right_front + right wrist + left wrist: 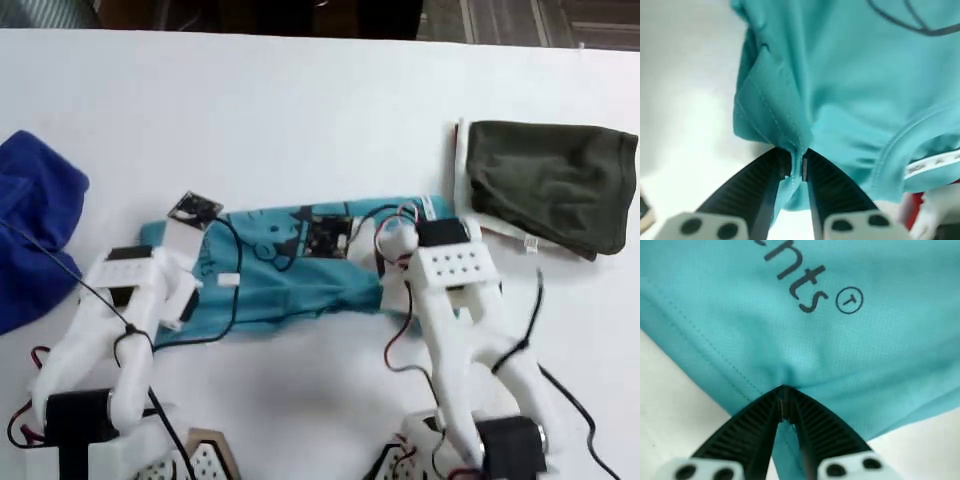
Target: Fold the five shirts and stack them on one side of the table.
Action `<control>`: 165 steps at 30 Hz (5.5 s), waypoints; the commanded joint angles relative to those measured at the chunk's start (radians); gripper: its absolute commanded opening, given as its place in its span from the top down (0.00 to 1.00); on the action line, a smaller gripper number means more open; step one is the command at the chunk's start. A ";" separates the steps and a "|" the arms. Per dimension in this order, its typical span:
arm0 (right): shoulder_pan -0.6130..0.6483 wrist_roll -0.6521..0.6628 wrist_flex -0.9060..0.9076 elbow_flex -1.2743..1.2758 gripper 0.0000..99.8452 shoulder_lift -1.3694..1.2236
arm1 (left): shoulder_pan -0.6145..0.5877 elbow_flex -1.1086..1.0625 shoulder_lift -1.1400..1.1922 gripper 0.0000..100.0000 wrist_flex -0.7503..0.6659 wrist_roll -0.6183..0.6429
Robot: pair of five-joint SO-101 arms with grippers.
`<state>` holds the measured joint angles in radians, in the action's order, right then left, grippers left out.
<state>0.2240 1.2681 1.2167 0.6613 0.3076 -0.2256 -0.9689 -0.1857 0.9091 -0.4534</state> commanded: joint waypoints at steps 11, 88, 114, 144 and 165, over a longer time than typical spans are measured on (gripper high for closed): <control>-0.012 -0.166 -0.266 -0.258 0.90 -0.314 | 0.020 -0.013 0.002 0.97 -0.046 0.005; -0.193 -0.729 -0.151 -0.307 0.98 -0.384 | 0.020 -0.019 0.000 0.97 -0.058 0.006; -0.478 -0.738 -0.521 0.736 0.98 0.564 | 0.020 -0.018 0.000 0.97 -0.057 0.006; -0.447 -0.738 -0.553 0.844 0.98 0.722 | -0.192 0.530 0.250 0.63 0.252 0.543; -0.447 -0.738 -0.556 0.844 0.98 0.722 | -0.158 0.785 0.598 0.98 0.339 0.249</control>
<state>-0.2317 0.5378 0.6767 1.5083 1.0058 -0.3805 -0.1956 0.4035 1.2467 -0.1803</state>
